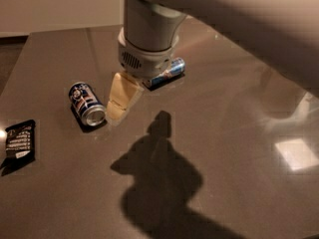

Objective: Place pepsi can upright

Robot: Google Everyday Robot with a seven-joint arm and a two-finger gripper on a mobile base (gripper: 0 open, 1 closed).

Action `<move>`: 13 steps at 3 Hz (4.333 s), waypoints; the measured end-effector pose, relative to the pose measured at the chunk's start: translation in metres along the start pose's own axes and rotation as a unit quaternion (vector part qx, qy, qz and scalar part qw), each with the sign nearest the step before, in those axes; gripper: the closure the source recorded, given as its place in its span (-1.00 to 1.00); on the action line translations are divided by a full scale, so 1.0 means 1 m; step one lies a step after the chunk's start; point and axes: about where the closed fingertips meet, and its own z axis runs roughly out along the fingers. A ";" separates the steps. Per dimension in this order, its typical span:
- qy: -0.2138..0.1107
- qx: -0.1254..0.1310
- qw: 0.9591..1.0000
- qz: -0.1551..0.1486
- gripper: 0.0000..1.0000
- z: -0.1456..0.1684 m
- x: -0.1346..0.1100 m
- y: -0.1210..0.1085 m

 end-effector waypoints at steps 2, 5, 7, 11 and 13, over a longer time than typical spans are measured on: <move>0.010 -0.017 1.000 -0.015 -1.00 0.022 -0.042 0.034; 0.029 -0.033 0.999 -0.023 -1.00 0.061 -0.089 0.055; 0.066 -0.058 0.996 0.032 -1.00 0.092 -0.116 0.055; 0.097 -0.063 0.990 0.084 -0.52 0.120 -0.132 0.056; 0.096 -0.063 0.990 0.079 0.38 0.121 -0.139 0.060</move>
Offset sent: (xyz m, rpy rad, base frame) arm 0.0014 0.0897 -0.0276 -0.0224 0.0669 0.0620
